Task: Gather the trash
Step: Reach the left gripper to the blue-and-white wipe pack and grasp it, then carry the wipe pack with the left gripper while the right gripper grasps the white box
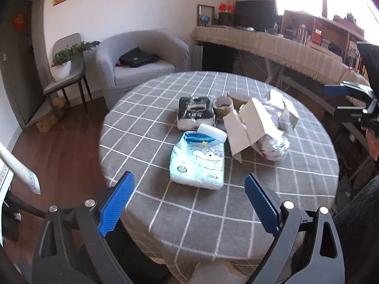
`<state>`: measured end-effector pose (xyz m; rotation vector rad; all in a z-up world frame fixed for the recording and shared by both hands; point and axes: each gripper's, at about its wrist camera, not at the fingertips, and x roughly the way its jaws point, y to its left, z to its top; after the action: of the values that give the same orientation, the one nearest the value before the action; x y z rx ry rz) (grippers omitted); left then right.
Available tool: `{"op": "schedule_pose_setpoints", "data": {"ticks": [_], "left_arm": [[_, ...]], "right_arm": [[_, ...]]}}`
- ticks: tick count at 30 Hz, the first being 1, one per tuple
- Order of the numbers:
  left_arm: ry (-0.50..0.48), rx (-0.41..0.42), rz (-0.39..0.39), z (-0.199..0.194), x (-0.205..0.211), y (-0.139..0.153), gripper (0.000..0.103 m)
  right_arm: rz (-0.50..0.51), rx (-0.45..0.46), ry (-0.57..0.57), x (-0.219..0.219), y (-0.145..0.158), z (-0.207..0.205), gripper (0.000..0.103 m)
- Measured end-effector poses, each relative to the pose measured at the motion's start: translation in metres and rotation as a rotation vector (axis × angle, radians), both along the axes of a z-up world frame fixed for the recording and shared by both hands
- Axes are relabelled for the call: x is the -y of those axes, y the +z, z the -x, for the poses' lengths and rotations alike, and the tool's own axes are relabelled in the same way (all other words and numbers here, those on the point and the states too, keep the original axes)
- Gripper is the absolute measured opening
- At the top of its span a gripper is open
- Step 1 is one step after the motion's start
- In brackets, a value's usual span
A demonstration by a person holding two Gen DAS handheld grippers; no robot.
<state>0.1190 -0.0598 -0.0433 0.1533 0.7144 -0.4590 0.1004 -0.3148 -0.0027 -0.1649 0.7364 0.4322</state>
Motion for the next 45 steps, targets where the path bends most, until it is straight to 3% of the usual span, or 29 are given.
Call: {"op": "schedule_pose_setpoints", "data": {"ticks": [3, 8, 12, 15, 21, 25, 31, 35, 39, 45], "left_arm": [[-0.013, -0.022, -0.043, -0.012, 0.009, -0.013, 0.096], [-0.015, -0.039, -0.043, -0.025, 0.015, -0.023, 0.093], [-0.021, -0.055, -0.056, -0.031, 0.020, -0.024, 0.077], [-0.048, -0.063, -0.043, -0.031, 0.023, -0.022, 0.056], [-0.060, -0.064, -0.029, -0.026, 0.028, -0.019, 0.055], [-0.055, -0.066, -0.010, -0.027, 0.027, -0.015, 0.054], [-0.056, -0.071, 0.030, -0.024, 0.020, -0.007, 0.054], [-0.046, -0.074, 0.027, -0.022, 0.014, -0.006, 0.054], [-0.040, -0.071, 0.037, -0.021, 0.007, -0.004, 0.054], [-0.022, -0.066, 0.053, -0.020, -0.004, -0.002, 0.054]], "right_arm": [[0.006, -0.028, 0.024, 0.001, -0.008, -0.014, 0.100], [-0.014, -0.037, 0.040, 0.002, -0.015, -0.036, 0.100], [-0.020, -0.021, 0.044, 0.005, -0.019, -0.051, 0.100], [-0.052, -0.028, 0.032, 0.015, -0.027, -0.059, 0.100], [-0.052, -0.059, 0.063, 0.011, -0.041, -0.068, 0.100], [0.029, -0.036, 0.072, -0.002, -0.044, -0.068, 0.100], [0.019, -0.050, 0.064, 0.002, -0.050, -0.074, 0.098], [0.022, -0.065, 0.060, 0.003, -0.054, -0.080, 0.092], [0.027, -0.083, 0.065, 0.002, -0.057, -0.083, 0.075], [0.011, -0.086, 0.050, 0.007, -0.053, -0.082, 0.075]]}}
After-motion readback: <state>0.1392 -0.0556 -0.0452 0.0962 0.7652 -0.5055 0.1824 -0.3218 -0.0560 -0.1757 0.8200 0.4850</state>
